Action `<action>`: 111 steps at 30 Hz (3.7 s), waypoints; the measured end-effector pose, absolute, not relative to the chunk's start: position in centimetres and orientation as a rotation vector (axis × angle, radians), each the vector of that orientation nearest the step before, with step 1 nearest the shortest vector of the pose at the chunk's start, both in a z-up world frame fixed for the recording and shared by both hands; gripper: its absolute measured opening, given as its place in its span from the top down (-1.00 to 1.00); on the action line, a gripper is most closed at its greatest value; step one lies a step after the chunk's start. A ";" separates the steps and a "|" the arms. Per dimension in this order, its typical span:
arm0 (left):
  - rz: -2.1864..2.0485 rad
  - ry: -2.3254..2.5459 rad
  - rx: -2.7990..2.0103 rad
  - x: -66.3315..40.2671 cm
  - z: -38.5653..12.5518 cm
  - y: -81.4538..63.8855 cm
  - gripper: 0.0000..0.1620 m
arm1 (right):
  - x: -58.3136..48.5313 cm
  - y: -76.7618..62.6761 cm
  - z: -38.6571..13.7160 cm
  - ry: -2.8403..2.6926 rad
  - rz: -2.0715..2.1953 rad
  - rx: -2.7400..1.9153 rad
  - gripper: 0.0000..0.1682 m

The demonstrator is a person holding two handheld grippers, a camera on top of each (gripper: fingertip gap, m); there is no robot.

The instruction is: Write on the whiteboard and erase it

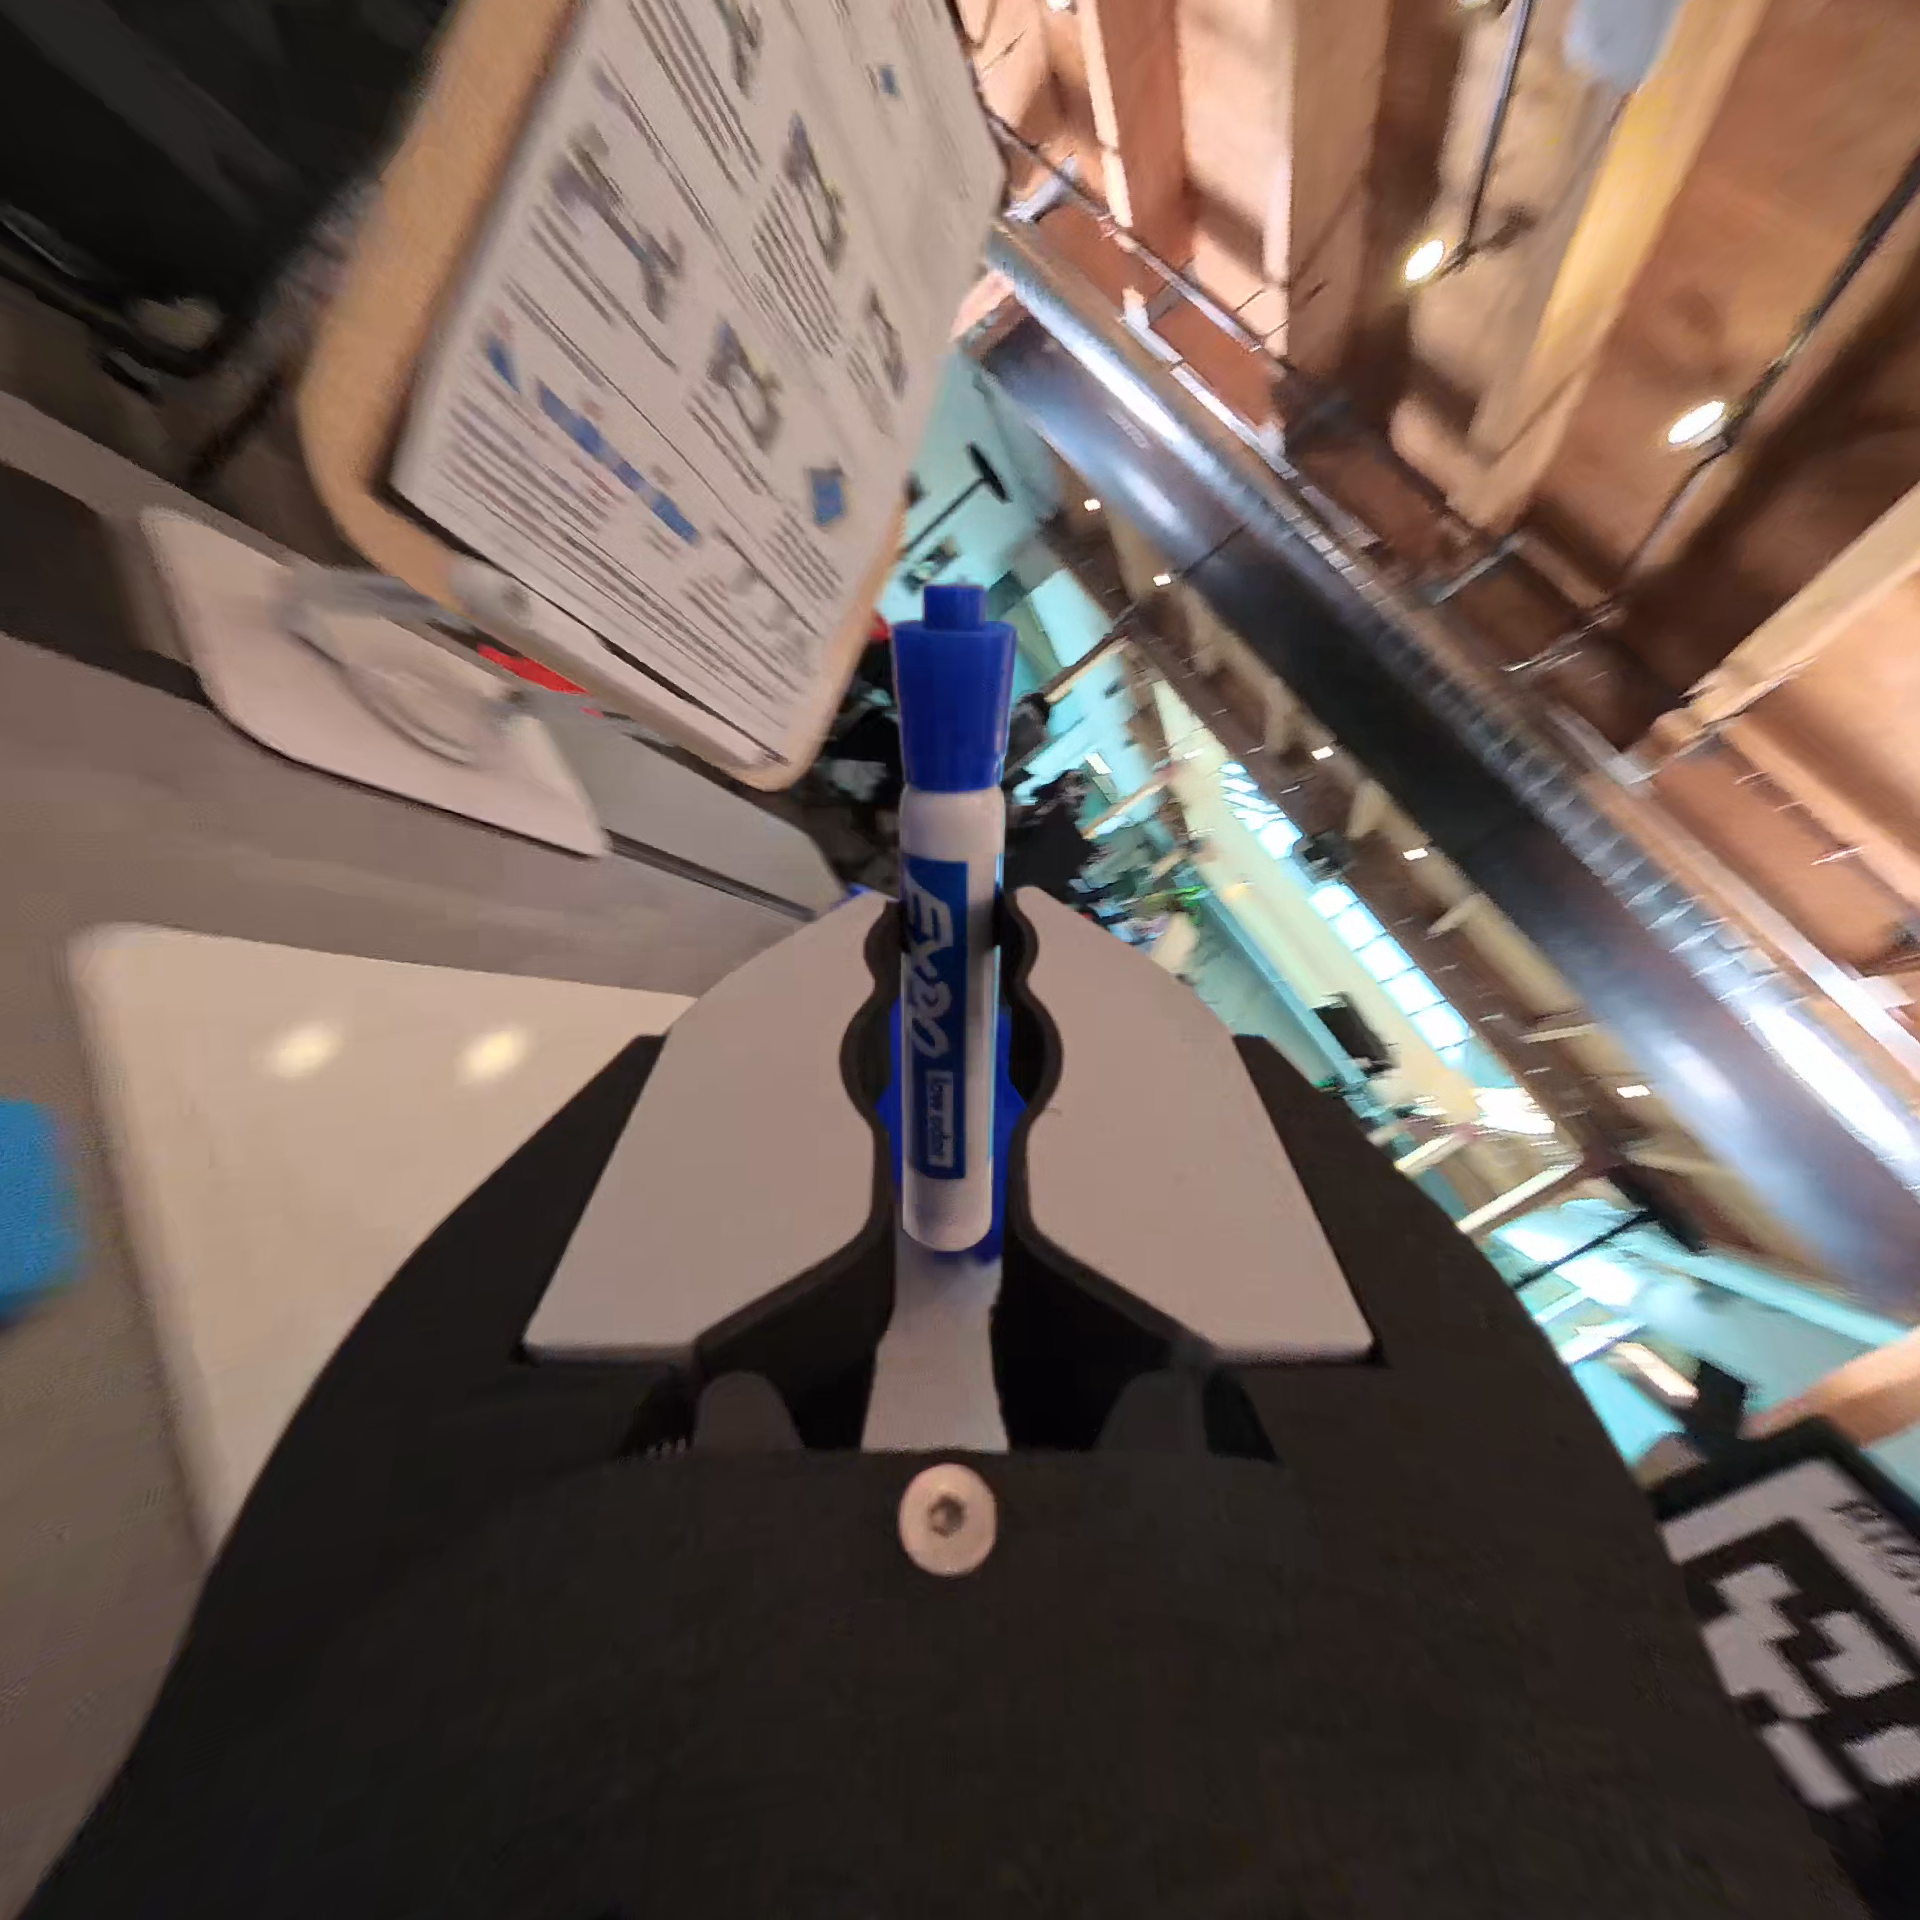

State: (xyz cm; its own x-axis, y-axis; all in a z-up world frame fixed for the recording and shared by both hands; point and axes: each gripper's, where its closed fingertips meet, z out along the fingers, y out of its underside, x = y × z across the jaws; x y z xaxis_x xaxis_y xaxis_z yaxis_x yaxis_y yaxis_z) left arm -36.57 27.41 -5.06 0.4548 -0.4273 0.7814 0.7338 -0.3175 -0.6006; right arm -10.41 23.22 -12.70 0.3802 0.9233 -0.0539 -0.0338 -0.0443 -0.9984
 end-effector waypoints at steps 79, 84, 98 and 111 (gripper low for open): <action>-1.185 0.843 -1.326 -21.3 -7.4 22.1 0.78 | -8.6 23.4 -10.3 -0.944 1.645 -1.397 0.77; -0.916 0.954 -1.675 -23.3 -12.4 21.4 0.76 | -8.2 23.7 -12.4 -1.107 1.415 -1.537 0.77; -0.003 0.404 -2.578 -38.4 -26.3 23.0 0.76 | -8.6 25.0 -15.6 -1.107 1.141 -1.678 0.77; -0.032 0.722 -3.000 -38.6 -27.6 22.0 0.75 | -8.4 24.9 -15.4 -1.130 1.140 -1.675 0.77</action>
